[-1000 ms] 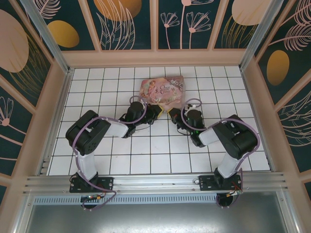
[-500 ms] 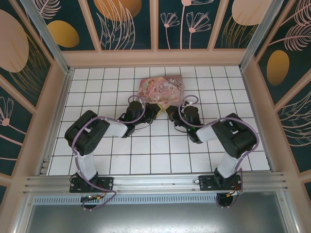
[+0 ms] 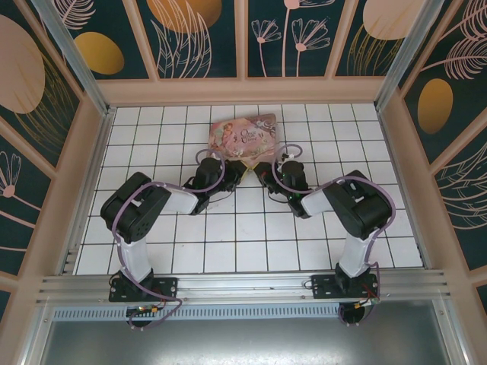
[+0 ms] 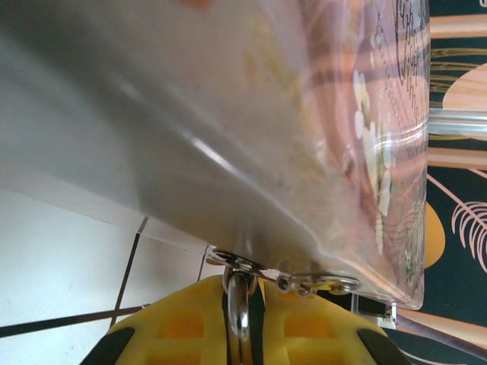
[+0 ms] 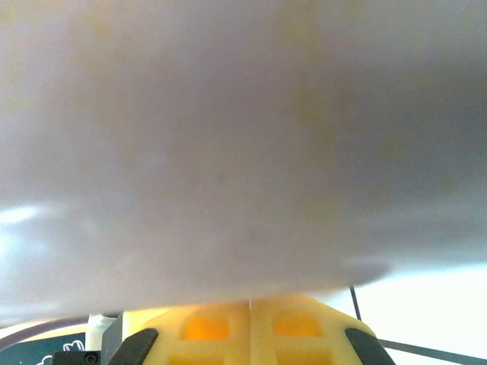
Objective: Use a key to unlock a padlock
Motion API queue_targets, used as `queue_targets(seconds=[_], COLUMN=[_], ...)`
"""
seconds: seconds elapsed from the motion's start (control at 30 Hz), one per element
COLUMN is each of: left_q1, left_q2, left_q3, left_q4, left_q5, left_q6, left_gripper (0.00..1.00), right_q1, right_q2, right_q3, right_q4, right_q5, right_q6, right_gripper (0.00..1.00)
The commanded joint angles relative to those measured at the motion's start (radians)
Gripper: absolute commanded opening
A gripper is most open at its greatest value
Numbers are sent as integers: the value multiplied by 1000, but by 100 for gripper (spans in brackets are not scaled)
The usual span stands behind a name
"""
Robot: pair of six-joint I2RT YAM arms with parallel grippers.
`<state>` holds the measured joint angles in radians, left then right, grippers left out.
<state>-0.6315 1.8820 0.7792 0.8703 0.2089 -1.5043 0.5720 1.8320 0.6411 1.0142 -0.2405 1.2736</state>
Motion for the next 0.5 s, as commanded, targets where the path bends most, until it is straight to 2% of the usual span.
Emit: queue_targets(seconds=[0.0,0.1,0.23,0.47], left_q1=[-60,-61,-59,-54], left_q2=[3,11,17,44], left_q3=[15,29,63,96], left_q4=[34,-9,-100,-154], left_q5=[142,115,73,44], left_q6=[17,56,126,163], left_gripper=[0,0,0,0], right_q1=[65,45,14,-10], right_q2=[-13,-34,-90,-206], right_q3=[69,43,-8,-85], right_q4=[155,126,52,-97], right_q5=[-238,-234,-223,-228], right_q6=[-7,-21,-67,-157], right_gripper=[0,1,26,56])
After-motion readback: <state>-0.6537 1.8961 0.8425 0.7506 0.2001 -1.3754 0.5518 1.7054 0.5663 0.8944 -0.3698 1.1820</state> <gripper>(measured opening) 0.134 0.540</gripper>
